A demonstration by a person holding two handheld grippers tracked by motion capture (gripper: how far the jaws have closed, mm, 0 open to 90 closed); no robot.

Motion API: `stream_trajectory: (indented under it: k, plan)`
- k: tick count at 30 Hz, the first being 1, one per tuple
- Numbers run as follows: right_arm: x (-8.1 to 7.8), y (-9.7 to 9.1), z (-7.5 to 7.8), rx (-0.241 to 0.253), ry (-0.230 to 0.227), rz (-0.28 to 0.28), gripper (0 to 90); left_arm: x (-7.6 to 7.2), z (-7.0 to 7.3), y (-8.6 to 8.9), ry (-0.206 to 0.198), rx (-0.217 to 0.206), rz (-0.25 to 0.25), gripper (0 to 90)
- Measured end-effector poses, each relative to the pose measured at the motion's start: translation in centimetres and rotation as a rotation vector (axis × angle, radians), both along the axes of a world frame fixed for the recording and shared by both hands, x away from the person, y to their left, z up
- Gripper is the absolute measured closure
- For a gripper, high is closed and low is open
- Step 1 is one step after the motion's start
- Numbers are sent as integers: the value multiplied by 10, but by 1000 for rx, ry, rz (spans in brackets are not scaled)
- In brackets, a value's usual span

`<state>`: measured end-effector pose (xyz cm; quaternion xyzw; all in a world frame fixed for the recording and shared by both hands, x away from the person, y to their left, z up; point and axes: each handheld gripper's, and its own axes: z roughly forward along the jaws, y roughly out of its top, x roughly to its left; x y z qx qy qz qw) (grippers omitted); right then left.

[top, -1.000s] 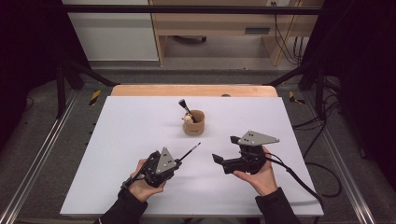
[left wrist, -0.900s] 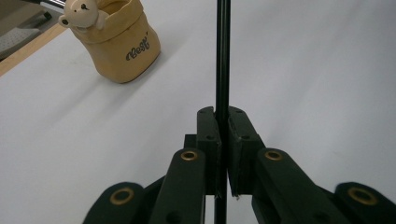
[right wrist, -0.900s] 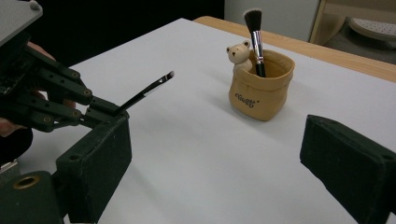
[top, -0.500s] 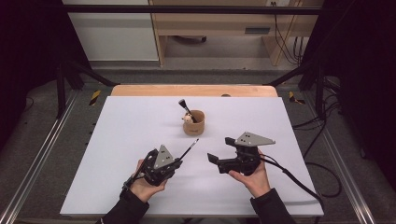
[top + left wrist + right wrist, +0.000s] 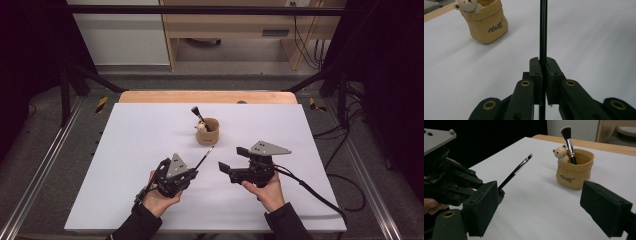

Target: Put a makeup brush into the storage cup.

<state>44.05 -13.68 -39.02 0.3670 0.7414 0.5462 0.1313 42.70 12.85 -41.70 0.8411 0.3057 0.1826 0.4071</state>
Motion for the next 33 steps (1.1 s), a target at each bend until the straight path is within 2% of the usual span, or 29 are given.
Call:
stream_trajectory:
  k: [7,11,17,23,33]
  plan:
    - [1,9,1,2,2,16,206,0,1,-4,9,-19,14,847]
    - [2,13,3,24,9,22,238,0,3,-7,2,-19,19,847]
    - [4,18,3,66,27,19,289,1,6,-11,-5,-38,39,847]
    - [6,18,3,88,35,8,347,1,7,-19,-11,-55,50,847]
    - [9,21,-1,95,51,9,429,-2,4,-30,-12,-55,54,847]
